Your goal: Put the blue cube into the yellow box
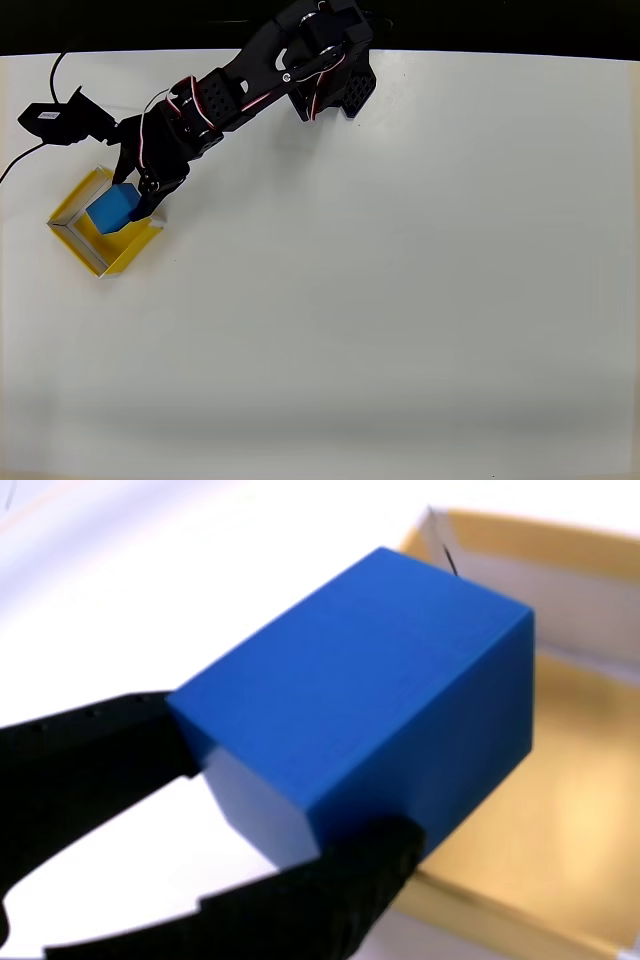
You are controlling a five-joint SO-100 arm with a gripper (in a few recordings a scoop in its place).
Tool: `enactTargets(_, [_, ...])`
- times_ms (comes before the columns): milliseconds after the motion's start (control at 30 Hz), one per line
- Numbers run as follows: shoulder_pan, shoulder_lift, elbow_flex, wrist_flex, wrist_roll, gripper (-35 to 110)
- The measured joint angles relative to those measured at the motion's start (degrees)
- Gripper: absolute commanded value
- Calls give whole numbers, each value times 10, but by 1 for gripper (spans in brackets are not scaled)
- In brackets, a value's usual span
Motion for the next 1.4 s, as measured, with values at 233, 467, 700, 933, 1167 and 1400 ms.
enactTargets(233, [0,-72,-48,-29,10,17])
enactTargets(467, [0,-127,-100,-33,10,17])
enactTargets(700, [11,-176,-126,-54,5,17])
enactTargets(933, [11,-198,-143,-64,5,20])
enactTargets(1167, [19,-207,-151,-75,0,30])
enactTargets(1400, [19,-207,-151,-78,-6,35])
